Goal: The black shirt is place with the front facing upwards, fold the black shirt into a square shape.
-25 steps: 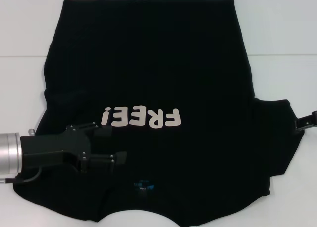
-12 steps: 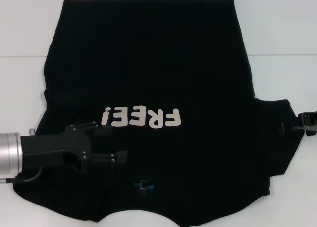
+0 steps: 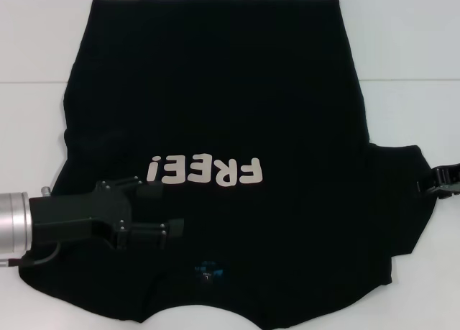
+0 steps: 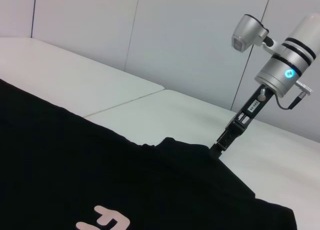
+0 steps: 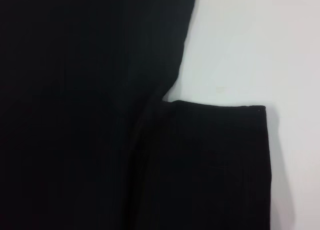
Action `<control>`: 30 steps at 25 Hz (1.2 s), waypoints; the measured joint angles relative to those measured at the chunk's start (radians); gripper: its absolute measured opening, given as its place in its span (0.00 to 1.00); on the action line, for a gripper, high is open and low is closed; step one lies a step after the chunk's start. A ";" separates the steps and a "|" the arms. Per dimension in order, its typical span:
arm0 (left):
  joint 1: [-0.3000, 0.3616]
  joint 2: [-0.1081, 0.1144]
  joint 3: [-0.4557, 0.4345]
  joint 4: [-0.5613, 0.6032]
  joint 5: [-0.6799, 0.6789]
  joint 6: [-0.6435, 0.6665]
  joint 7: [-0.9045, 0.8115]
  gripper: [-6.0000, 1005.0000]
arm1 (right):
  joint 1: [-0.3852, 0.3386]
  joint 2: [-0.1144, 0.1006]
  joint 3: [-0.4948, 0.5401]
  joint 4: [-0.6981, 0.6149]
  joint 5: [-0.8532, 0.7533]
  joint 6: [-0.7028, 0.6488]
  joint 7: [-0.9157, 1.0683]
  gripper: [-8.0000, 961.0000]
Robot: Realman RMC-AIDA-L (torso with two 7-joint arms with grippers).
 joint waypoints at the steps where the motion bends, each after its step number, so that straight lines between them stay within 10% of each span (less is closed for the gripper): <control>1: 0.001 0.000 -0.001 0.000 0.000 0.001 0.000 0.92 | 0.000 0.000 0.000 0.001 0.000 0.000 0.000 0.68; 11: 0.004 0.000 -0.002 0.000 0.001 0.004 0.000 0.92 | 0.000 -0.001 0.001 0.002 -0.003 0.002 0.001 0.46; 19: 0.006 0.000 -0.002 0.000 0.002 0.006 0.000 0.92 | 0.000 -0.001 -0.008 -0.001 -0.003 0.002 0.001 0.01; 30: 0.006 0.001 -0.002 0.000 0.002 0.006 0.000 0.92 | -0.009 -0.014 -0.001 -0.035 0.021 -0.016 -0.008 0.01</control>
